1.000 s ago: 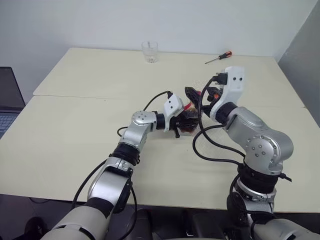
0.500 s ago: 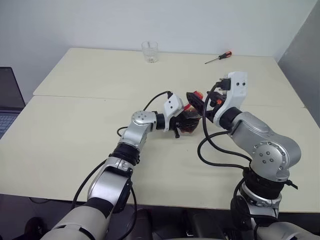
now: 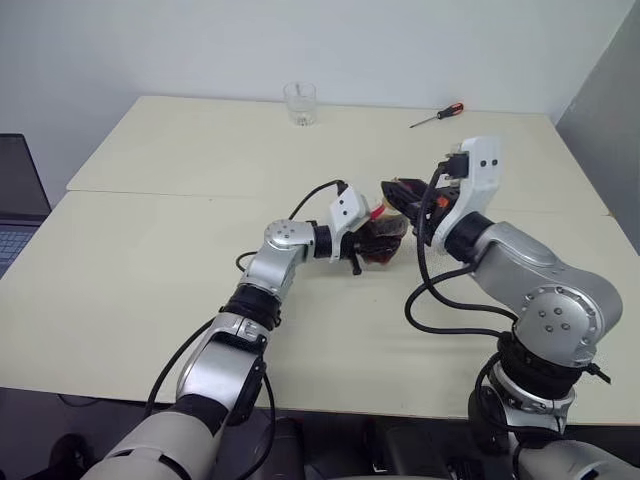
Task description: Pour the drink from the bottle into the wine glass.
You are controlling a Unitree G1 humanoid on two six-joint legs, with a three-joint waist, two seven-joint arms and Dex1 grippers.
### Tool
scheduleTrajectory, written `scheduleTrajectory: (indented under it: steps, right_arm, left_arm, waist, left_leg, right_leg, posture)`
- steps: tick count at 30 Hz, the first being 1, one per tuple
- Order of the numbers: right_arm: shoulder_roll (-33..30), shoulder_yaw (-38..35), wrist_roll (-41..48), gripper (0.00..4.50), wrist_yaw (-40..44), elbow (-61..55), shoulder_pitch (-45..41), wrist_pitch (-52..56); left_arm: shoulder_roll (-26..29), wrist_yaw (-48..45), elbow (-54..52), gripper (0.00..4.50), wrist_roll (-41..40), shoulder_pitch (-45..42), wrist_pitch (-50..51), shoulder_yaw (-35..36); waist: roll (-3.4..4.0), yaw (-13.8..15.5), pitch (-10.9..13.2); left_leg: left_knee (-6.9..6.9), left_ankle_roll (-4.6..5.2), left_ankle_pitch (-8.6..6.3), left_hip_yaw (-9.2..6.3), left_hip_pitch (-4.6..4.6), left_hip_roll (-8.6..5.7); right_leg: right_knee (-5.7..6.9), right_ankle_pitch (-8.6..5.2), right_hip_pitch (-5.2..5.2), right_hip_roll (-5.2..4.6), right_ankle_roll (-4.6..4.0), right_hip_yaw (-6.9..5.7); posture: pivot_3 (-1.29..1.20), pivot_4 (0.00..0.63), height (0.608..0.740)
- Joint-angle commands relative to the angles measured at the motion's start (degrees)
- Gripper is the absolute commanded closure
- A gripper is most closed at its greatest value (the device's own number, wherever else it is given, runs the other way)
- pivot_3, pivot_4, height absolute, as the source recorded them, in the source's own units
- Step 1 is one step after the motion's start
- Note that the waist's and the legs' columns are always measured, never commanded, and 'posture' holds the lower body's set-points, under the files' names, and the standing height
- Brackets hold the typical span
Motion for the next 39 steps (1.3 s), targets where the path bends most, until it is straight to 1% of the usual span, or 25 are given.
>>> scheduleTrajectory:
  steps: [1, 5, 7, 12, 19, 21, 25, 32, 36, 39]
  right_arm:
    - [-2.3, -2.7, 1.2, 3.3, 0.5, -3.0, -1.8, -1.7]
    - [-5.7, -7.3, 1.8, 3.3, 0.1, -1.0, -2.7, -4.1]
    - [-6.6, -8.4, 2.5, 3.3, 0.0, -0.3, -2.9, -4.5]
    - [-8.3, -15.3, 7.9, 3.3, -1.0, 0.6, -4.2, -5.6]
    - [-7.7, -17.1, 13.0, 3.3, -3.8, 0.9, -2.7, -6.3]
    - [-5.4, -17.6, 16.1, 3.3, -5.4, 1.3, -2.7, -6.7]
    - [-2.4, -16.7, 20.2, 3.3, -8.6, 1.3, -2.3, -7.0]
    - [2.2, -11.7, 27.6, 3.38, -14.3, 1.1, -0.8, -8.3]
    - [3.9, -6.8, 27.9, 3.39, -17.5, 0.8, 0.4, -9.6]
    - [2.2, -6.2, 26.6, 3.4, -18.7, 1.8, 0.8, -11.6]
  left_arm:
    - [0.3, 0.0, -1.3, 3.83, -0.8, -1.1, -0.5, 1.1]
    - [0.6, 0.0, -1.1, 3.83, -0.6, -0.7, -0.6, 1.0]
    - [0.7, 0.1, -0.7, 3.83, -0.5, -0.7, -0.7, 0.9]
    - [1.0, 0.1, -0.4, 3.83, -0.4, -0.4, -0.8, 0.7]
    - [1.0, 0.1, -1.1, 3.83, -0.5, -0.3, -0.4, 0.6]
    - [1.1, 0.0, -1.4, 3.83, -0.6, -0.1, -0.4, 0.5]
    - [1.2, 0.0, -1.9, 3.83, -0.7, 0.1, -0.1, 0.4]
    - [1.6, 0.3, -3.1, 3.83, -1.1, 0.4, 0.6, 0.2]
    - [1.6, 0.4, -3.6, 3.83, -1.0, 0.9, 0.9, 0.3]
    - [1.6, 0.8, -3.8, 3.83, -1.0, 1.0, 1.0, 0.5]
  waist:
    - [0.0, 0.0, 0.0]
    - [0.0, 0.0, 0.0]
    - [0.0, 0.0, 0.0]
    - [0.0, 0.0, 0.0]
    - [0.0, 0.0, 0.0]
    - [0.0, 0.0, 0.0]
    - [0.0, 0.0, 0.0]
    - [0.0, 0.0, 0.0]
    - [0.0, 0.0, 0.0]
    - [0.0, 0.0, 0.0]
  left_leg:
    - [0.0, 0.0, 0.0, 0.0, 0.0, 0.0]
    - [0.0, 0.0, 0.0, 0.01, 0.0, -0.01]
    - [0.0, 0.0, 0.0, 0.01, 0.0, -0.01]
    - [-0.01, 0.0, 0.0, -0.01, 0.0, -0.01]
    - [-0.01, 0.01, 0.0, 0.01, 0.0, -0.01]
    - [-0.01, 0.01, 0.0, 0.0, 0.0, -0.01]
    - [-0.01, 0.01, 0.0, 0.0, 0.01, -0.01]
    - [-0.02, 0.01, 0.0, 0.01, 0.01, 0.01]
    - [-0.01, 0.01, 0.0, -0.02, 0.01, 0.01]
    - [0.01, 0.01, 0.0, 0.0, -0.01, -0.02]
  right_leg:
    - [-0.01, 0.0, 0.0, 0.0, 0.0, 0.01]
    - [-0.02, 0.0, 0.0, 0.0, 0.0, 0.01]
    - [-0.01, 0.0, 0.0, 0.0, 0.0, 0.02]
    - [-0.02, 0.0, 0.01, 0.01, 0.0, 0.01]
    - [-0.02, 0.0, 0.01, 0.0, 0.0, 0.04]
    - [-0.02, 0.0, 0.01, 0.01, 0.0, 0.03]
    - [0.0, 0.0, 0.01, 0.01, 0.0, 0.04]
    - [-0.02, 0.0, 0.01, 0.01, 0.0, 0.03]
    - [-0.02, 0.0, 0.04, 0.01, 0.0, 0.0]
    - [-0.03, 0.01, 0.05, -0.02, 0.01, 0.01]
  posture:
    - [0.0, 0.15, 0.74]
    - [0.0, 0.15, 0.74]
    - [0.0, 0.15, 0.74]
    - [0.0, 0.15, 0.74]
    - [0.0, 0.15, 0.74]
    - [0.0, 0.15, 0.74]
    - [0.0, 0.15, 0.74]
    - [0.0, 0.15, 0.74]
    - [0.0, 0.15, 0.74]
    - [0.0, 0.15, 0.74]
